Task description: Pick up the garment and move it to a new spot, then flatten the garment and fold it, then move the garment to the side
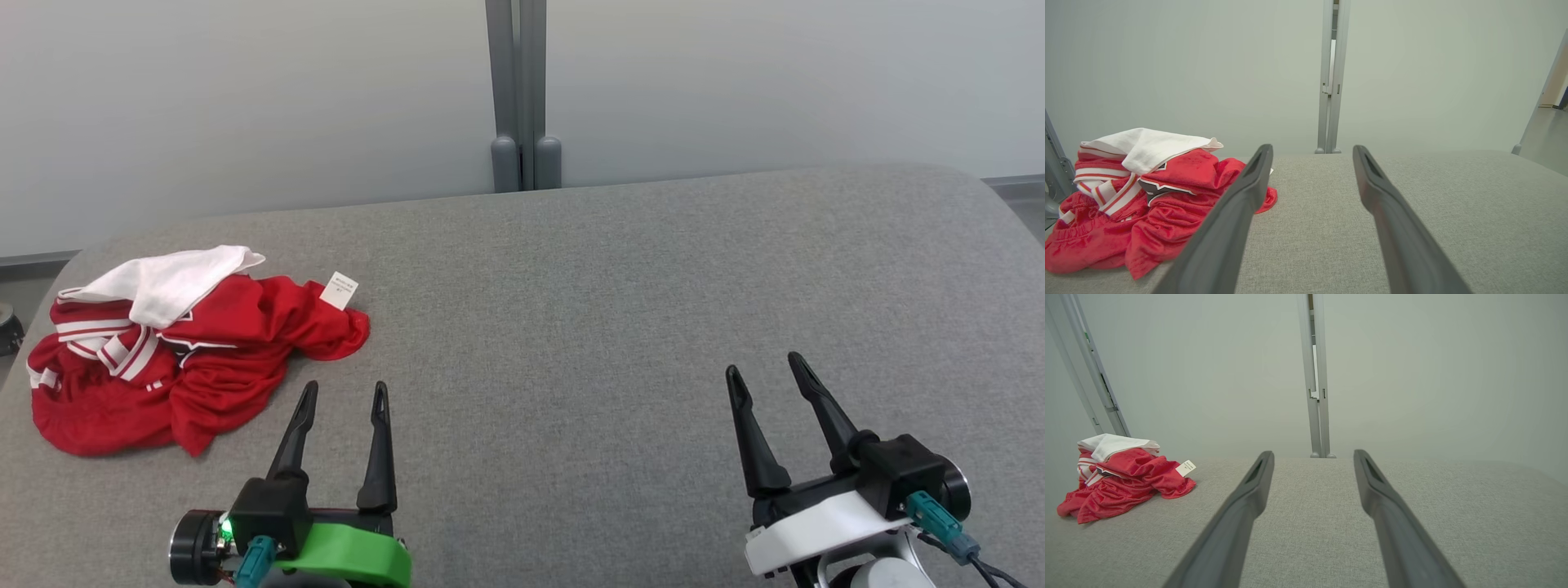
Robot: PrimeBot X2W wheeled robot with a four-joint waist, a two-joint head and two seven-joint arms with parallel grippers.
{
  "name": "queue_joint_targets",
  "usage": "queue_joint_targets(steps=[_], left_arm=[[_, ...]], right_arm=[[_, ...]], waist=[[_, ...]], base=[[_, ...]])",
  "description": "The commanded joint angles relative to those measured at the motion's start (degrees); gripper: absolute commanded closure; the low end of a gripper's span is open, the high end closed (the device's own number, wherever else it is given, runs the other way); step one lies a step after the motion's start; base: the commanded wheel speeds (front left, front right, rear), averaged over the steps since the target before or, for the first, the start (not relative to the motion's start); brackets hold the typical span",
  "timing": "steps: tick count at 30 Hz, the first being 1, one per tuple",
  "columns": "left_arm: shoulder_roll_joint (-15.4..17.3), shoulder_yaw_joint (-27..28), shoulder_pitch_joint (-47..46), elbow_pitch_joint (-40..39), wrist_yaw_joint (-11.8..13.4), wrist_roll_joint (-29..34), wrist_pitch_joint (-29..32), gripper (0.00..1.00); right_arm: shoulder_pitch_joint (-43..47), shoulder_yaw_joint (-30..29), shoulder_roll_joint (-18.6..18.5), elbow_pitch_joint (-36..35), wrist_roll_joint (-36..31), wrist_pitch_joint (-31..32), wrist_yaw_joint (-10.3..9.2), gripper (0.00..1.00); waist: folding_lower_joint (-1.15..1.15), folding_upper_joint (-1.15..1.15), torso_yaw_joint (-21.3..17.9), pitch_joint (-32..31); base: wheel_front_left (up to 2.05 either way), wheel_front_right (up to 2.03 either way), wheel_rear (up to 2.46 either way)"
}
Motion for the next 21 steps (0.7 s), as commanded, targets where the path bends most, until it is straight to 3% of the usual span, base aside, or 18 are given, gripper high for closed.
queue_joint_targets(steps=[1,8,21], left_arm=[[0.4,-0.1,0.5,-0.3,0.2,1.3,-0.5,0.00],[0.4,-0.6,0.9,-0.2,0.4,2.5,-1.1,0.00],[0.4,0.1,0.3,1.1,0.4,-1.1,-1.0,0.00]], right_arm=[[0.4,0.1,0.0,-0.4,-1.1,-0.6,0.02,0.00],[0.7,0.2,0.1,-0.4,-3.7,-1.1,0.03,0.00],[0.9,-0.2,0.0,0.2,-3.0,-1.0,0.03,0.00]], waist=[[0.00,0.00,0.0,0.0],[0.00,0.00,0.0,-0.2],[0.00,0.00,0.1,0.1]], base=[[0.00,0.00,0.00],[0.00,0.00,0.00],[0.00,0.00,0.00]])
